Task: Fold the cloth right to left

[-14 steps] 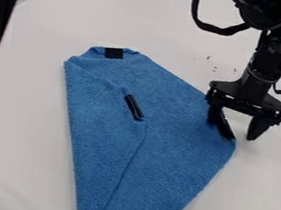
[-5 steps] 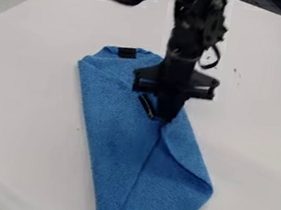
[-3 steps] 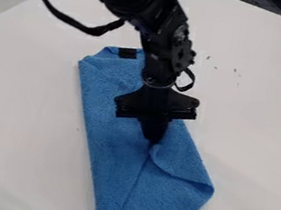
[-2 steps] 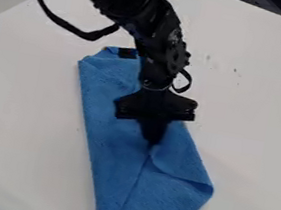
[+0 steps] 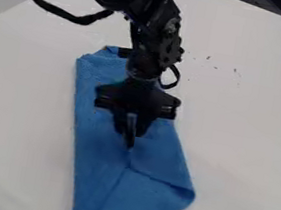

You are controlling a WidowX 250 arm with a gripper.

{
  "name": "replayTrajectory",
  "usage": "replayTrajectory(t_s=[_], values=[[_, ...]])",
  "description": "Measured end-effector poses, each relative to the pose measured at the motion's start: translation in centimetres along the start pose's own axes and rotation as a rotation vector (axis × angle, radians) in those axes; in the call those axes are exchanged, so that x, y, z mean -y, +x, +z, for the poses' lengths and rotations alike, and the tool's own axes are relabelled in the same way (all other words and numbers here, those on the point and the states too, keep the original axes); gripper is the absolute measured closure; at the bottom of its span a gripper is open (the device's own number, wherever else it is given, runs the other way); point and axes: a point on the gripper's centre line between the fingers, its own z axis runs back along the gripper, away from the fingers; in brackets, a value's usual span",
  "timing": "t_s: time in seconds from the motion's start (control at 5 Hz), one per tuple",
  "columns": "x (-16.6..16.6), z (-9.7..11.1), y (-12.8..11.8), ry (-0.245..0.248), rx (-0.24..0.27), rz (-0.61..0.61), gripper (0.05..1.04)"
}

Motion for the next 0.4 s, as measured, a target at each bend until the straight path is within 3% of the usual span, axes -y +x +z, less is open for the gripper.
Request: replayTrajectory(t_s=[0.2,0.4], values=[[-1.4,0.3,-0.5,0.078,-0.026,-0.002,0.258],[-1.8,1.4,-0.4,0.074,0.014,-0.007,0.075]])
